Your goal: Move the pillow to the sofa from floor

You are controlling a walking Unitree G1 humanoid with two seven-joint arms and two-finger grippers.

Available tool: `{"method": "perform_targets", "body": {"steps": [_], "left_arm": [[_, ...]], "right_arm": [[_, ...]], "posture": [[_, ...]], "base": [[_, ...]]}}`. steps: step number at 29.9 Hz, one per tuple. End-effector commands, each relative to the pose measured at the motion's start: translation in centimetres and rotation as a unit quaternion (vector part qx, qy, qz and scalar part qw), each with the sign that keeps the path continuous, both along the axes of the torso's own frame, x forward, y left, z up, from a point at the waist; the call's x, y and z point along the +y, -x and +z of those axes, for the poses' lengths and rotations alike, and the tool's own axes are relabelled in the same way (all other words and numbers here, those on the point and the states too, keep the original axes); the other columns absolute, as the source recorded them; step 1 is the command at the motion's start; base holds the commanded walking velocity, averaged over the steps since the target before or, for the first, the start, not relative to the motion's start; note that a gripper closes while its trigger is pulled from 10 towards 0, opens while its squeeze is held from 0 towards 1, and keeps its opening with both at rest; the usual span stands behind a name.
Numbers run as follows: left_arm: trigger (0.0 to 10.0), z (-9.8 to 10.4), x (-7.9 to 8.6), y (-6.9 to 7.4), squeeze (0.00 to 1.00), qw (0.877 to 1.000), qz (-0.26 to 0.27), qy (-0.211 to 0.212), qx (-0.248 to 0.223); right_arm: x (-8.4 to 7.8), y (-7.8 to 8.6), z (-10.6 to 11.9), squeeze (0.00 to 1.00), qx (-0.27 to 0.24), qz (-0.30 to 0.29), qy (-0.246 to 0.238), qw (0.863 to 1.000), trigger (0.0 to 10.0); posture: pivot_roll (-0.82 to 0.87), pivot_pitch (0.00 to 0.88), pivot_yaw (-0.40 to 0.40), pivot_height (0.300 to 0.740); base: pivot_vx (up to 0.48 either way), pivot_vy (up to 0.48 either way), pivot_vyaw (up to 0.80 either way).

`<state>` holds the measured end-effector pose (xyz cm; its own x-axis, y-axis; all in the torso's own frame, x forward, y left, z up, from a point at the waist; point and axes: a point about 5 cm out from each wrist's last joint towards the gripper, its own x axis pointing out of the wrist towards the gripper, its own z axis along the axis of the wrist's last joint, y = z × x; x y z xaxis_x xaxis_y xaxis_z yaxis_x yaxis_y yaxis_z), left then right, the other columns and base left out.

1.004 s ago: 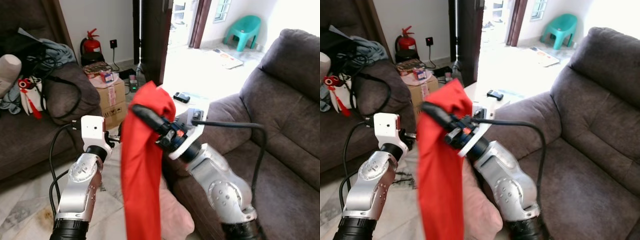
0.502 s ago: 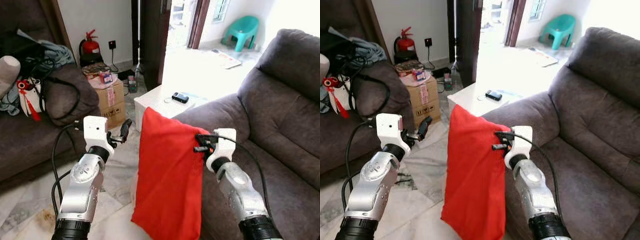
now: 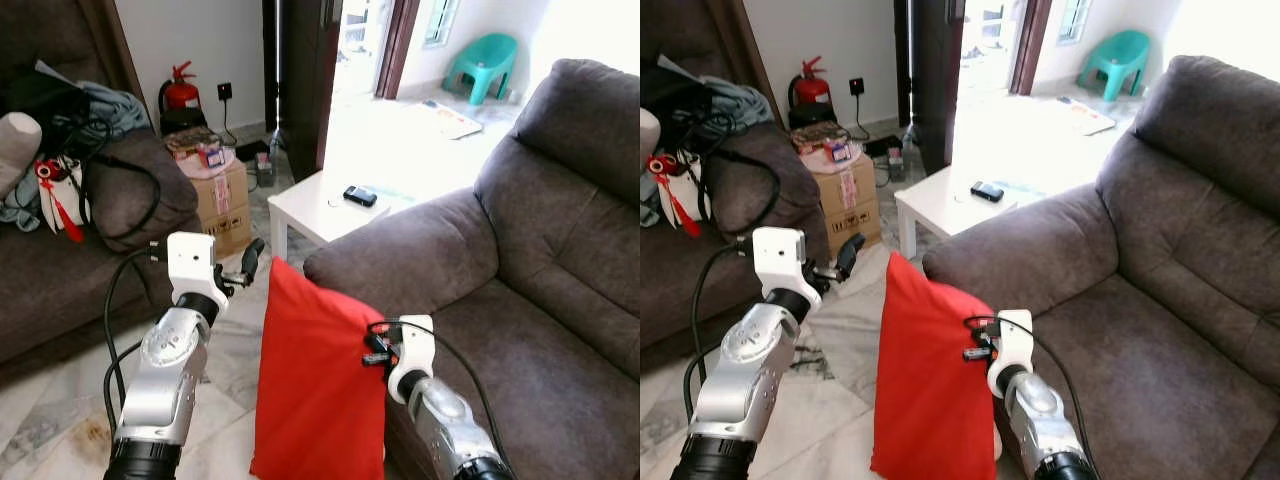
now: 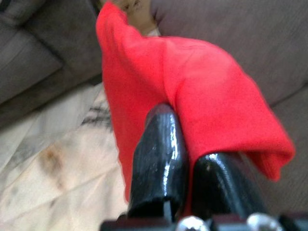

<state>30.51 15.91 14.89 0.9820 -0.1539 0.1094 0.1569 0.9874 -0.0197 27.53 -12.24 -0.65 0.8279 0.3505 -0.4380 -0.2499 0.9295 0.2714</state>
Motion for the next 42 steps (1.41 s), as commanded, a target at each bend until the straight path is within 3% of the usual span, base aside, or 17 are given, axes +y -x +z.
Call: {"method": "perform_targets", "body": {"steps": [1,4,8,11,18,20,22,27,30,33,37,39,42], "left_arm": [[10.0,-0.2,-0.3,0.1,0.0,1.0,-0.006,-0.001,0.004],[10.0,-0.3,-0.3,0.1,0.0,1.0,-0.007,0.001,0.007],[10.0,-0.3,-0.2,0.1,0.0,1.0,-0.005,0.001,0.008],[10.0,-0.5,-0.4,0.1,0.0,1.0,-0.008,0.002,0.011],[10.0,-0.7,-0.2,0.5,0.0,0.999,-0.02,0.018,0.023],[10.0,-0.9,0.3,0.6,0.0,0.999,-0.016,0.02,0.027],[10.0,-0.9,0.7,0.8,0.0,0.999,-0.014,0.021,0.031],[10.0,-1.0,0.7,0.8,0.0,0.999,-0.021,0.029,0.036],[10.0,-1.0,0.4,0.9,0.0,0.998,-0.038,0.036,0.041],[10.0,-1.2,0.0,1.3,0.0,0.994,-0.073,0.05,0.058],[10.0,-1.7,0.8,2.2,0.0,0.991,-0.108,0.023,0.082],[10.0,-2.5,1.8,3.4,0.0,0.984,-0.14,-0.015,0.113],[10.0,-2.7,2.2,3.9,0.0,0.98,-0.153,-0.029,0.125]], "right_arm": [[-0.5,-0.8,1.0,0.0,-0.037,0.011,0.0,0.999,10.0],[0.0,-0.3,0.9,0.0,-0.04,0.054,-0.041,0.997,10.0],[0.3,-0.4,1.5,0.0,-0.064,0.055,-0.079,0.993,10.0],[0.9,-0.5,2.2,0.0,-0.086,0.09,-0.126,0.984,10.0],[1.2,0.1,2.4,0.0,-0.087,0.156,-0.179,0.968,10.0],[1.1,0.6,2.4,0.0,-0.081,0.188,-0.191,0.96,10.0],[0.9,1.6,2.4,0.0,-0.07,0.245,-0.216,0.943,10.0],[0.6,2.3,2.6,0.0,-0.071,0.28,-0.239,0.927,10.0],[0.5,2.5,2.9,0.0,-0.073,0.291,-0.245,0.922,10.0],[0.7,3.0,3.2,0.0,-0.068,0.32,-0.262,0.908,10.0],[0.9,3.6,3.6,0.0,-0.063,0.346,-0.275,0.895,10.0],[1.0,4.3,3.8,0.0,-0.059,0.372,-0.281,0.883,10.0],[1.0,4.5,3.9,0.0,-0.056,0.382,-0.282,0.878,10.0]], "posture": [[0.15,0.0,-0.1,0.74],[0.15,0.0,-0.1,0.74],[0.15,0.0,-0.1,0.74],[0.15,0.0,-0.098,0.74],[0.16,0.0,-0.099,0.74],[0.16,0.0,-0.099,0.74],[0.16,0.0,-0.099,0.74],[0.16,0.0,-0.097,0.74],[0.16,0.0,-0.098,0.74],[0.16,0.0,-0.098,0.74],[0.17,0.0,-0.097,0.74],[0.17,0.0,-0.098,0.74],[0.17,0.0,-0.098,0.74]], "base": [[0.0,0.0,0.0],[0.0,0.0,0.0],[0.0,0.0,0.0],[0.0,0.0,0.0],[0.0,0.0,0.0],[0.0,0.0,0.0],[0.0,0.0,0.0],[0.0,0.0,0.0],[0.0,0.0,0.0],[0.0,0.0,0.0],[0.0,0.0,0.0],[0.0,0.0,0.0],[0.0,0.0,0.0]]}}
